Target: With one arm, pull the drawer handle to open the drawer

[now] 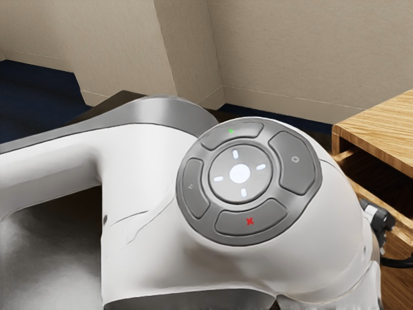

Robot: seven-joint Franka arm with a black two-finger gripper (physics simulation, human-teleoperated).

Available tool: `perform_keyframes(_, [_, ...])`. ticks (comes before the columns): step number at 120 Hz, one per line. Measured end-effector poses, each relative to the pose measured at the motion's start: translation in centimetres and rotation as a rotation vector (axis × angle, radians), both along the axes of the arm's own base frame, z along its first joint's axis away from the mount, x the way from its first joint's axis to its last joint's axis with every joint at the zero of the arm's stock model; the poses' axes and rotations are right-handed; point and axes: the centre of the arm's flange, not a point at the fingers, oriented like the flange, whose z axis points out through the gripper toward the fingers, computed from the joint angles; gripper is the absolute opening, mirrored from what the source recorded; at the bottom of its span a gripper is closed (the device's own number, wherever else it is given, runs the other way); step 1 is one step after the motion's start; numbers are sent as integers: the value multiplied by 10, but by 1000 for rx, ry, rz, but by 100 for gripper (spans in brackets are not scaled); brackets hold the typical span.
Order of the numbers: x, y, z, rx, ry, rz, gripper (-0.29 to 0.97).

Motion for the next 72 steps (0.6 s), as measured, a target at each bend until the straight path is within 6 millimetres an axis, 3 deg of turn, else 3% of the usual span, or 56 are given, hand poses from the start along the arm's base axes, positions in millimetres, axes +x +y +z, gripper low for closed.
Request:
perform_keyframes(8, [3,6,-1,-1,2,14,67])
perform_keyframes(22, [-13,14,-2,20,-18,21,67])
perform_keyframes(34, [-36,21,-1,30,-39,30,67])
perform_keyframes(38, [-47,27,4,25,-51,39,61])
perform_keyframes(40, [-53,33,10,17,-60,48,54])
perform_keyframes(44, [-65,51,25,-12,-81,74,56])
perform_keyframes(52, [-93,106,80,-129,-126,120,60])
perform_keyframes(60, [-100,135,101,-196,-114,135,62])
perform_keyframes(62, [-98,138,104,-204,-108,139,63])
perform_keyframes(72, [-48,147,146,-247,-14,238,65])
